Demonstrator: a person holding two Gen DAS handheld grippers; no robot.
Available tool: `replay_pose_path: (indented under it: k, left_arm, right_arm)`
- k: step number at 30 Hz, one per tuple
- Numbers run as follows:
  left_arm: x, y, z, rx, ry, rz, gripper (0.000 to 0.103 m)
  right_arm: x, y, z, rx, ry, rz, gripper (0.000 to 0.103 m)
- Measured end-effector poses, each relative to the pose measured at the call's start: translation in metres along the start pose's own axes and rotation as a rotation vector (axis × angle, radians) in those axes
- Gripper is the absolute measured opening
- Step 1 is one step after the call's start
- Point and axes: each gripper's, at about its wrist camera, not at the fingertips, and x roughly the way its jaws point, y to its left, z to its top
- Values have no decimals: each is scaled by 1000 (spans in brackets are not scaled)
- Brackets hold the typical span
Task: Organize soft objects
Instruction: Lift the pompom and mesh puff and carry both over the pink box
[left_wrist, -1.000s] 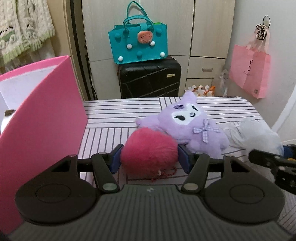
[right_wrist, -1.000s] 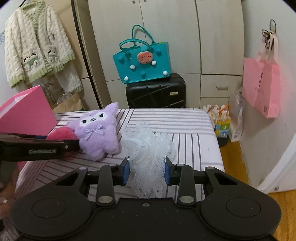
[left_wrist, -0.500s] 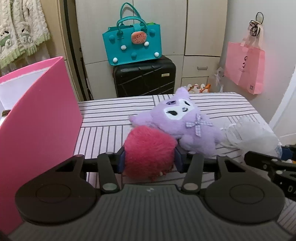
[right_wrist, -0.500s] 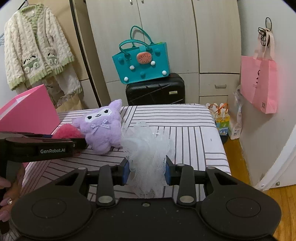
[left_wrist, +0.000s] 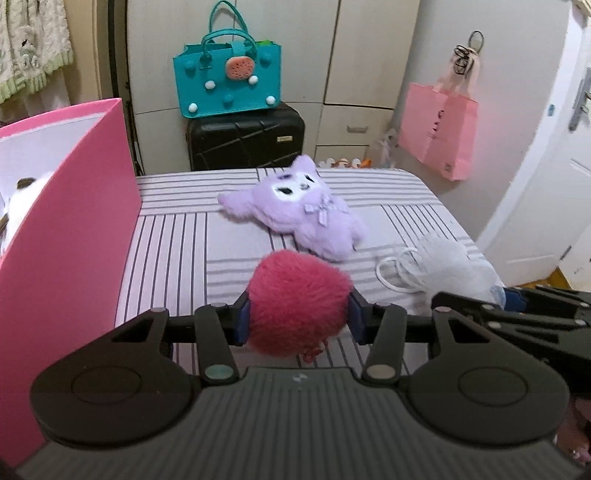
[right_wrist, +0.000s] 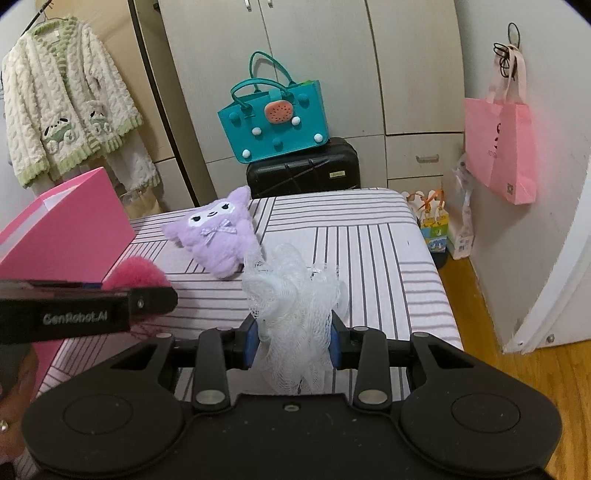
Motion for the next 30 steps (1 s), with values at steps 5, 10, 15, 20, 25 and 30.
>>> replay_pose_path:
  k: [5, 10, 15, 20, 25, 30]
  left_arm:
    - [-20, -2, -9, 26, 9, -35, 48]
    - [-41, -1, -18, 33, 26, -83, 48]
    - [-62, 3, -27, 45, 43, -128, 48]
    - [-81, 7, -33, 73, 89, -194, 48]
    - [-100, 14, -39, 122, 127, -214, 48]
    - [-113, 26, -41, 125, 196, -249, 48]
  right_arm:
    - [-12, 2, -10, 39, 6, 20, 42]
    - [-26, 11, -18, 31, 7, 18, 43]
    - [-41, 19, -24, 24, 12, 33, 43]
    - [-54, 32, -26, -42, 45, 100, 43]
    - [-70, 44, -30, -106, 85, 171, 43]
    - [-84, 52, -28, -146, 111, 223, 43]
